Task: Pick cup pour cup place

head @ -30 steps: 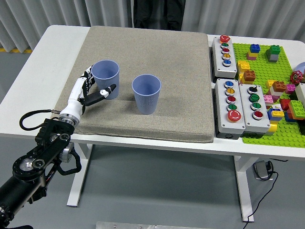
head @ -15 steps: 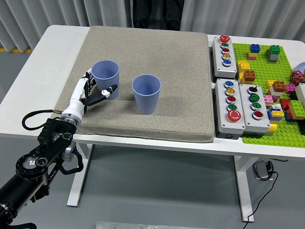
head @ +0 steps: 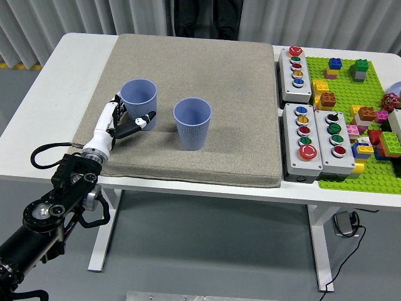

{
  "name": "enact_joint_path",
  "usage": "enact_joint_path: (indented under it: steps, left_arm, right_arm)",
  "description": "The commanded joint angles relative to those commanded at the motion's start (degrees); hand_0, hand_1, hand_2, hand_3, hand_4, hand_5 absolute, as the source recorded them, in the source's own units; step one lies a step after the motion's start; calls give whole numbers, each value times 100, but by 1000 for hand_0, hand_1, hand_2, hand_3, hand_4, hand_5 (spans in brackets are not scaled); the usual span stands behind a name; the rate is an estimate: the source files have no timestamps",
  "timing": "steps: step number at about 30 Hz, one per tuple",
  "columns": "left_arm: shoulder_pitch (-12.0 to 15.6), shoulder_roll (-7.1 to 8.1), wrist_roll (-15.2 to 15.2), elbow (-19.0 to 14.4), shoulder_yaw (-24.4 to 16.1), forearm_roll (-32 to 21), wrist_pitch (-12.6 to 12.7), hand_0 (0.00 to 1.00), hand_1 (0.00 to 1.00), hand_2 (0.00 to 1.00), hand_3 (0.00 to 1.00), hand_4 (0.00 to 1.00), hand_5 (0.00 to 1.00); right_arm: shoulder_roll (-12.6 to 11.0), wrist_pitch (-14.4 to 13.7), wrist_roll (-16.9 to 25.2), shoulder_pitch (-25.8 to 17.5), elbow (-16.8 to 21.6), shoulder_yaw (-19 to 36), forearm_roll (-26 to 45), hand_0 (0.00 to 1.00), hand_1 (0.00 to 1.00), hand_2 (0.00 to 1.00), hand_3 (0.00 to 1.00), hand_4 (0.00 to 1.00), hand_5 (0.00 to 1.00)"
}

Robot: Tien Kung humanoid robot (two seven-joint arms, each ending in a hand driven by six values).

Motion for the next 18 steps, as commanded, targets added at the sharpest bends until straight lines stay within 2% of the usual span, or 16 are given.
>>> enact_joint_path:
  steps: [18]
  left_arm:
    - [-165, -11, 14, 70, 5, -25, -1, 965, 957, 998, 998, 902, 251]
  right_arm:
    - [-11, 11, 5, 45, 0, -1, 14, 696, 633, 588, 590, 2, 231]
